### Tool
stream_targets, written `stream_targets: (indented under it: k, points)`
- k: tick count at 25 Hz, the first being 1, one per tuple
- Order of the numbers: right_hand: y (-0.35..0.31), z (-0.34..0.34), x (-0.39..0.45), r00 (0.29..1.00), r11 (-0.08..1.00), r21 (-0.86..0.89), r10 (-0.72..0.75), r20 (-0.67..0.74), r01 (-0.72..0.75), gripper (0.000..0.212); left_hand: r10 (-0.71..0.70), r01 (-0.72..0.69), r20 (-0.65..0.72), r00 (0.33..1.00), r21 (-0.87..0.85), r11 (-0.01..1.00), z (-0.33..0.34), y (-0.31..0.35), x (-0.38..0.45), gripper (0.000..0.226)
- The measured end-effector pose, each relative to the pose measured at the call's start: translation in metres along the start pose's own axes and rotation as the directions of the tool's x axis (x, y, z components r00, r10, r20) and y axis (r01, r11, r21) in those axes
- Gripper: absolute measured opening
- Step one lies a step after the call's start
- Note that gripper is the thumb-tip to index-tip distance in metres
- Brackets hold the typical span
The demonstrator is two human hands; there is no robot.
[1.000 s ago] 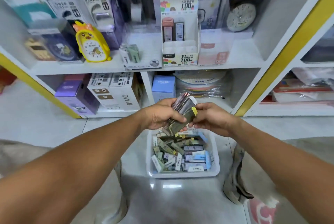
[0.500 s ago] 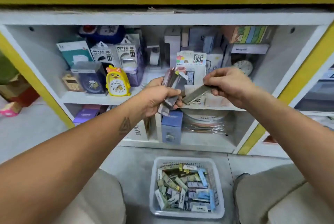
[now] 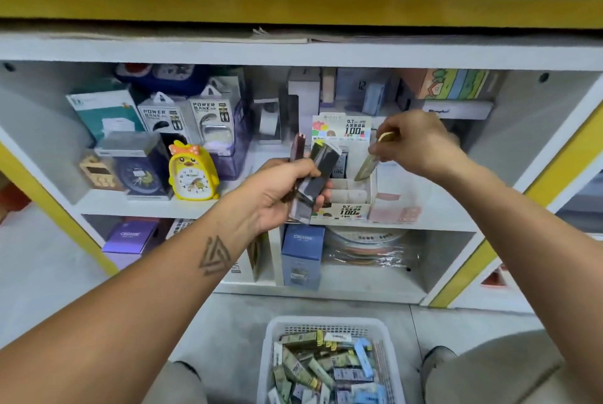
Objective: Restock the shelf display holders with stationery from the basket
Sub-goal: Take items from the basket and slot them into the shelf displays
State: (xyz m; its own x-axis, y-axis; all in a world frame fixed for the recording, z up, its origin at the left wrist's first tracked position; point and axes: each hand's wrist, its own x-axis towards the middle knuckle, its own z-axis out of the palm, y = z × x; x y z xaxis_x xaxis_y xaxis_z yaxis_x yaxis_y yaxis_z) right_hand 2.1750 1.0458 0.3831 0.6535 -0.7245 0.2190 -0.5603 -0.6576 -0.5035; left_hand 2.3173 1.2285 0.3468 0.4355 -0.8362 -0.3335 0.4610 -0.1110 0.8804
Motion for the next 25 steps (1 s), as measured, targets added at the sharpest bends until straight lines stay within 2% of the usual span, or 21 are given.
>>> stream_targets:
  k: [5,7,10,15,17,20,22,23,24,25]
  points:
    - [0.005,0.012,0.01,0.981,0.973,-0.133,-0.194,-0.013,0.19,0.002,0.001,-0.001,-0.01,1.0,-0.009,1.0,0.013,0.004,0.014,0.023]
    - [0.007,0.017,0.014,0.973,0.949,-0.217,-0.233,0.002,0.228,0.013,0.006,-0.007,-0.037,0.999,-0.021,1.0,0.015,0.005,0.018,0.024]
    - [0.009,0.025,0.016,0.97,0.934,-0.264,-0.239,0.048,0.243,0.013,-0.01,0.006,-0.064,0.998,-0.06,0.998,0.012,0.006,0.021,0.024]
    - [0.012,0.033,0.022,0.966,0.955,-0.156,-0.258,-0.025,0.251,0.012,-0.035,0.031,-0.068,0.997,-0.066,0.997,0.004,0.005,0.02,0.024]
    - [0.013,0.038,0.023,0.962,0.949,-0.16,-0.275,0.001,0.271,0.014,-0.037,0.033,-0.062,0.997,-0.063,0.997,0.003,0.003,0.02,0.023]
    - [0.013,0.048,0.022,0.957,0.902,-0.321,-0.283,0.066,0.289,0.018,-0.031,0.029,-0.045,0.998,-0.048,0.998,0.003,0.003,0.019,0.024]
    - [0.01,0.052,0.022,0.956,0.876,-0.406,-0.294,-0.024,0.259,0.018,-0.024,0.022,-0.036,0.999,-0.049,0.999,0.003,0.005,0.019,0.025]
    - [0.007,0.052,0.022,0.952,0.896,-0.374,-0.292,-0.087,0.24,0.018,-0.023,0.021,-0.031,0.999,-0.053,0.998,0.004,0.006,0.02,0.025]
    - [0.001,0.052,0.022,0.96,0.947,-0.238,-0.249,-0.129,0.214,0.018,-0.02,0.019,-0.028,0.999,-0.057,0.998,0.005,0.006,0.02,0.026]
    - [-0.005,0.052,0.021,0.98,0.987,0.002,-0.156,-0.12,0.158,0.018,-0.017,0.016,-0.025,1.0,-0.061,0.998,0.006,0.006,0.019,0.027]
